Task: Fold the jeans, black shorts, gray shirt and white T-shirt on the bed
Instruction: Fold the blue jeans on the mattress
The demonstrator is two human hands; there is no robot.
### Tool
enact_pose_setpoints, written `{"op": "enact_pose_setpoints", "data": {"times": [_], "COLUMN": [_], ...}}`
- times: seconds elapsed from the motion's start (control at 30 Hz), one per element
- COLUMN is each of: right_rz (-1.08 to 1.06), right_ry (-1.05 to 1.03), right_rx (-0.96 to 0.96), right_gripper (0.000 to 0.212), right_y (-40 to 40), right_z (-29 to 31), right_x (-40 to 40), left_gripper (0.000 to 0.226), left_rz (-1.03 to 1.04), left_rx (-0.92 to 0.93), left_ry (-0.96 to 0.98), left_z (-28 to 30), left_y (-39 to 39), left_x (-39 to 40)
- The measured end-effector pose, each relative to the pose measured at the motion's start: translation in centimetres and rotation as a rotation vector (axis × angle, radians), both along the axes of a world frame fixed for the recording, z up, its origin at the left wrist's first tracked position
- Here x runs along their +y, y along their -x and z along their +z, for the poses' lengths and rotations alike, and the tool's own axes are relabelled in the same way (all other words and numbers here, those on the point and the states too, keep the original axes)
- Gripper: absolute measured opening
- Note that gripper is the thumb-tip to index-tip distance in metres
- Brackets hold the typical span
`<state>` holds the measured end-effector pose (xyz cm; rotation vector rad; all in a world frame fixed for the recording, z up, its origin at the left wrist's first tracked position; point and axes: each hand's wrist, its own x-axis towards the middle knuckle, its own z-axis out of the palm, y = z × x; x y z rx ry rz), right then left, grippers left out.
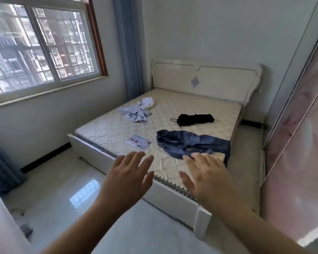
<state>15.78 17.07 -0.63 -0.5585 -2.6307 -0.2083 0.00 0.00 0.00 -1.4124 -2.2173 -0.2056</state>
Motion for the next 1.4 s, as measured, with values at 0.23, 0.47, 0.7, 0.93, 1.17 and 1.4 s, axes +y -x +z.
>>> {"op": "enact_pose_setpoints", "data": {"times": [0.23, 0.47, 0.7, 0.93, 1.17, 1.4], "right_rz": [0.013, 0.076, 0.104, 0.083, 0.031, -0.078], "right_ry": [0.137, 0.226, 0.204, 0.190, 0.239, 0.227], "right_rx": [-0.067, -0.148, -0.144, -0.205, -0.243, -0.222], "right_gripper": [0.052, 0.059, 0.056, 0.051, 0.057, 0.052], "right_y": [3.4, 9.7, 19.0, 28.9, 35.2, 40.2], "right_z": [-4.2, -6.1, -7.4, -8.0, -9.2, -10.8], "right_x": [5.1, 6.6, 6.4, 6.1, 8.6, 14.5], "left_gripper": [0.049, 0.053, 0.047, 0.056, 0.054, 0.049], "left_rz": [0.106, 0.167, 0.206, 0.206, 0.140, 0.050], "left_rx": [-0.148, -0.187, -0.261, -0.331, -0.302, -0.287], "left_ry": [0.127, 0.167, 0.063, 0.128, 0.158, 0.160], "left_z": [-2.8, -5.0, -7.8, -9.0, -9.4, -10.5], "left_y": [3.2, 7.1, 15.3, 25.9, 33.5, 39.8], "left_x": [4.7, 5.8, 4.6, 3.0, 6.6, 15.2]}}
